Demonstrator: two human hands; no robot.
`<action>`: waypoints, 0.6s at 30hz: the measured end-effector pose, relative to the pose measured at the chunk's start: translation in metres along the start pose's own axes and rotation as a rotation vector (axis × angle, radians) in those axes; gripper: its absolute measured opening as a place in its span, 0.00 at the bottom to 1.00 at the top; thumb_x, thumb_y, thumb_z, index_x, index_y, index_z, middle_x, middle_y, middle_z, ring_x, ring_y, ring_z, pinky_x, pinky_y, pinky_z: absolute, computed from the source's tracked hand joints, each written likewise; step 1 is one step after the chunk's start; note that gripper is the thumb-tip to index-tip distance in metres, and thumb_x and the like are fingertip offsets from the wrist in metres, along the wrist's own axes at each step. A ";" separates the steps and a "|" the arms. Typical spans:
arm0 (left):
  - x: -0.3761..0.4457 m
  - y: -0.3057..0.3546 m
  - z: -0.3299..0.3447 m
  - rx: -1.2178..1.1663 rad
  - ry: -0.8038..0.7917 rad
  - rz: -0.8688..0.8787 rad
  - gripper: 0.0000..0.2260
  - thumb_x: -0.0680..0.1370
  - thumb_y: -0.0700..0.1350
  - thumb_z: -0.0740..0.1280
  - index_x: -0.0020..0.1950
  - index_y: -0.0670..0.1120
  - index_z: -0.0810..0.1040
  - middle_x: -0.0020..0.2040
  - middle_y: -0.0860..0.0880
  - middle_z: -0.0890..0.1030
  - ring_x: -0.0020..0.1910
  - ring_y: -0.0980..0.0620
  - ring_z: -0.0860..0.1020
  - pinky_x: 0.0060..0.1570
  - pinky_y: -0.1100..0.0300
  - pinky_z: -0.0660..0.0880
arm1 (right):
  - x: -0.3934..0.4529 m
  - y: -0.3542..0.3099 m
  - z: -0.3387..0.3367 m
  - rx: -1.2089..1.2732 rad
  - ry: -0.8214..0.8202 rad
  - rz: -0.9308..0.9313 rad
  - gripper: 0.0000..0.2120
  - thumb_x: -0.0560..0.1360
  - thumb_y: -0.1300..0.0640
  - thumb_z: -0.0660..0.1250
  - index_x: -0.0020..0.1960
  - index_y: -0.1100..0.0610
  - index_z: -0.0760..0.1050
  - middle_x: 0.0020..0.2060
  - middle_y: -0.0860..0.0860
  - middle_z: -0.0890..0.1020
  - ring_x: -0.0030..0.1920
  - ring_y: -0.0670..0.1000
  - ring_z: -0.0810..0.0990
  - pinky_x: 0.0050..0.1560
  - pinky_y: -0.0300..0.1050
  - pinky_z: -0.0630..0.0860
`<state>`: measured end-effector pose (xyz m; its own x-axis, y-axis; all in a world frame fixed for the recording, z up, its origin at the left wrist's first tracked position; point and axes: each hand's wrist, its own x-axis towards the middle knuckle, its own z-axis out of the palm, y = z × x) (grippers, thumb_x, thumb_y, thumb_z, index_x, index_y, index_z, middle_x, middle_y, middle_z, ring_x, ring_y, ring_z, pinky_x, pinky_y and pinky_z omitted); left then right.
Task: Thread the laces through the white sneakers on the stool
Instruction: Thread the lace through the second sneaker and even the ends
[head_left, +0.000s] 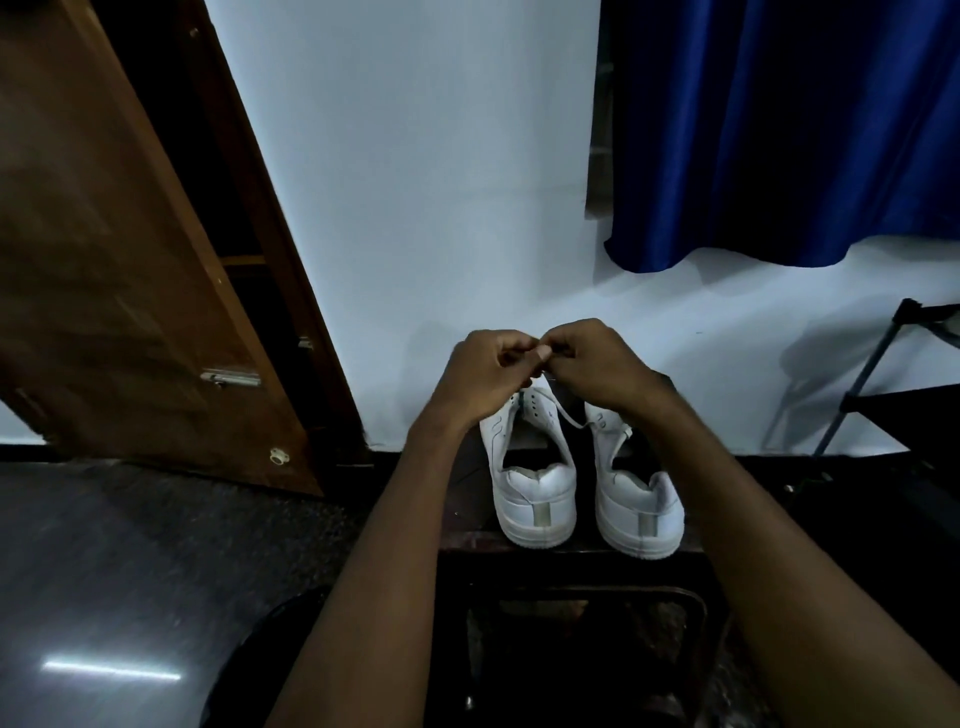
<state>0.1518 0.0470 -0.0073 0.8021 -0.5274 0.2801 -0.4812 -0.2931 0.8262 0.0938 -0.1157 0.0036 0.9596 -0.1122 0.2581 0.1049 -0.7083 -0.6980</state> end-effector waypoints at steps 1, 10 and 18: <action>0.000 -0.002 0.000 0.021 0.031 -0.004 0.07 0.80 0.49 0.74 0.52 0.47 0.88 0.40 0.53 0.87 0.38 0.59 0.84 0.42 0.66 0.77 | 0.000 0.000 0.000 0.032 -0.014 0.003 0.12 0.80 0.59 0.68 0.40 0.50 0.83 0.35 0.49 0.84 0.38 0.51 0.81 0.45 0.49 0.78; 0.001 -0.029 -0.015 0.474 0.519 -0.173 0.04 0.78 0.49 0.75 0.47 0.50 0.88 0.47 0.51 0.88 0.49 0.49 0.84 0.47 0.62 0.72 | 0.001 0.018 -0.014 0.091 0.011 0.147 0.13 0.81 0.58 0.68 0.40 0.53 0.86 0.32 0.47 0.84 0.35 0.44 0.82 0.45 0.44 0.77; 0.009 -0.023 0.006 0.179 0.108 0.028 0.07 0.75 0.44 0.79 0.53 0.48 0.89 0.44 0.52 0.88 0.42 0.58 0.86 0.50 0.56 0.83 | 0.001 0.004 0.021 0.020 0.035 0.136 0.11 0.78 0.66 0.63 0.43 0.58 0.82 0.35 0.50 0.87 0.26 0.36 0.75 0.36 0.40 0.70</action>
<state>0.1681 0.0443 -0.0265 0.8159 -0.4520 0.3605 -0.5515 -0.4215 0.7198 0.1010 -0.1044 -0.0128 0.9556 -0.2305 0.1834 -0.0196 -0.6710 -0.7412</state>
